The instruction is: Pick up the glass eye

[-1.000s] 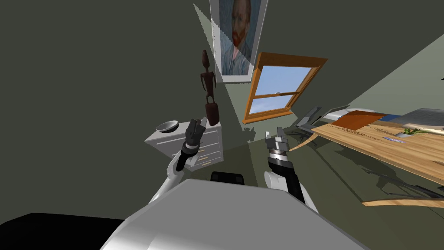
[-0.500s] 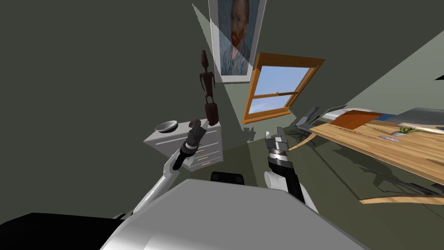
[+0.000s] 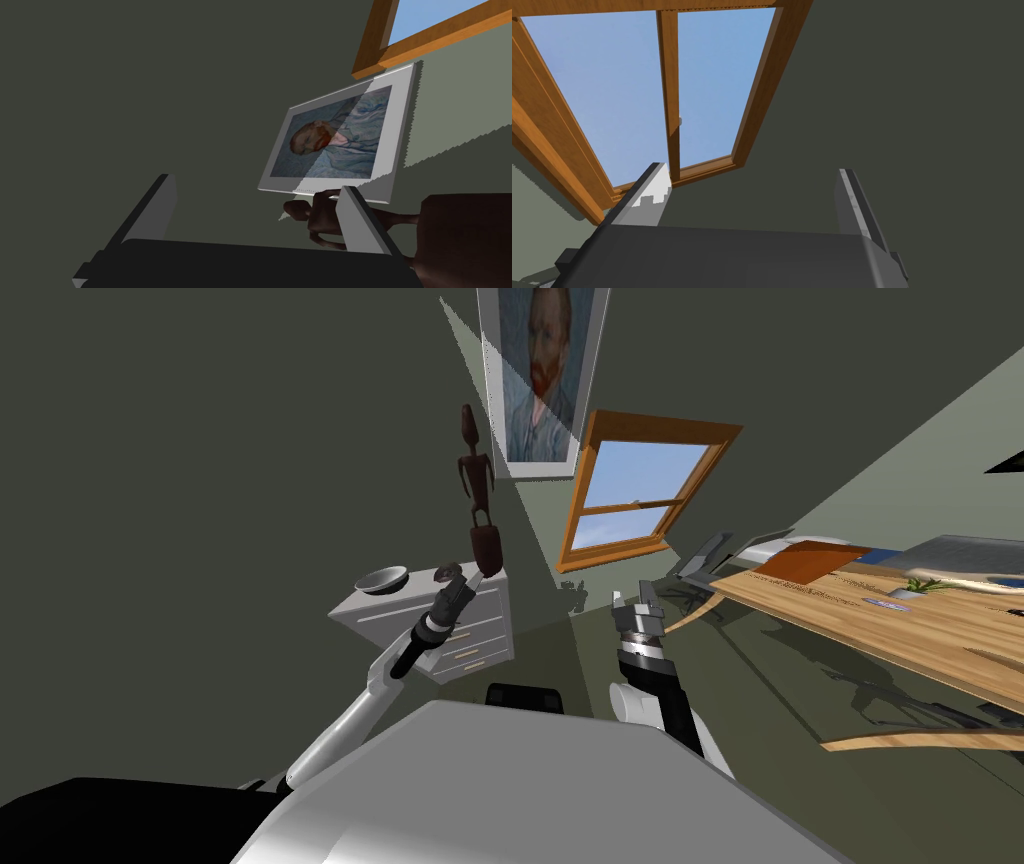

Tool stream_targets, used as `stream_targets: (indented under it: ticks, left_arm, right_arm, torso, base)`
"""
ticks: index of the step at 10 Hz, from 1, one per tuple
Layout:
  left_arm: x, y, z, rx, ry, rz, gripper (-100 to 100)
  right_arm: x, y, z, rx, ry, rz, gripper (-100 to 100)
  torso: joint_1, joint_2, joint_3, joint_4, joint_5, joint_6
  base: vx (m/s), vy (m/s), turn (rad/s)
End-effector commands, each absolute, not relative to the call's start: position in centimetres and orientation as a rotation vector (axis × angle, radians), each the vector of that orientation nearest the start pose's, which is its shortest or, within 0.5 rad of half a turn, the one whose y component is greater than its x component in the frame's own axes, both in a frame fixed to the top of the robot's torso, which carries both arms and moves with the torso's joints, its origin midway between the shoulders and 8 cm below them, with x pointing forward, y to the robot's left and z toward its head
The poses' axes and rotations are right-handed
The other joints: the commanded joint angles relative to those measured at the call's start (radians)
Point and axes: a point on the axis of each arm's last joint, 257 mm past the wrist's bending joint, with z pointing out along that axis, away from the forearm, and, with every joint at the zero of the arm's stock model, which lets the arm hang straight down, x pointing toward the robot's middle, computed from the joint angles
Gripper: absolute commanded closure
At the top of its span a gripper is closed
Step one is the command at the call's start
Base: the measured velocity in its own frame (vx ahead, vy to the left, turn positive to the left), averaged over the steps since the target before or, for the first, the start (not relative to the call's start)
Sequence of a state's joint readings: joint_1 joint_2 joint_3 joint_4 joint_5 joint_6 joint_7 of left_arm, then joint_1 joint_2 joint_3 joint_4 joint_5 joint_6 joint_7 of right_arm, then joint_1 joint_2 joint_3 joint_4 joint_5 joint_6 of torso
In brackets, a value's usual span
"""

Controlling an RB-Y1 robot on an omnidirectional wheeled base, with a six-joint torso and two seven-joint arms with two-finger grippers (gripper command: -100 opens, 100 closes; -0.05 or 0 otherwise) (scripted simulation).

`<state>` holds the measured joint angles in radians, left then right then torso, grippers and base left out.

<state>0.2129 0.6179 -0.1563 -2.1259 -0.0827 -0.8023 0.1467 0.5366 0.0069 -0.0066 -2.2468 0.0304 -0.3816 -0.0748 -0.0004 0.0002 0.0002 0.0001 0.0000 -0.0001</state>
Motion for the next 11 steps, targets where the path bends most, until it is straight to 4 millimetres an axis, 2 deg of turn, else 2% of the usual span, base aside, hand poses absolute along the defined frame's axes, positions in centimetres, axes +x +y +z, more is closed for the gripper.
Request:
stream_targets:
  ticks: [1,7,11]
  left_arm:
    - [32.0,14.2,4.7,0.120,0.924,-1.647,-100]
    - [32.0,14.2,4.7,0.120,0.924,-1.647,-100]
    - [32.8,14.8,2.5,0.131,0.986,-1.693,-100]
  right_arm:
    - [36.4,-29.0,-2.7,0.828,0.723,1.283,0]
    - [36.4,-29.0,-2.7,0.828,0.723,1.283,0]
    - [36.4,-29.0,-2.7,0.828,0.722,1.283,0]
  torso:
    - [0.000,0.000,0.000,0.000,0.000,0.000]
    - [0.000,0.000,0.000,0.000,0.000,0.000]
    - [-0.006,0.005,0.003,0.001,-0.001,0.000]
  base:
    - [0.000,0.000,0.000]
    - [0.002,0.003,0.008]
    - [-0.060,-0.066,0.007]
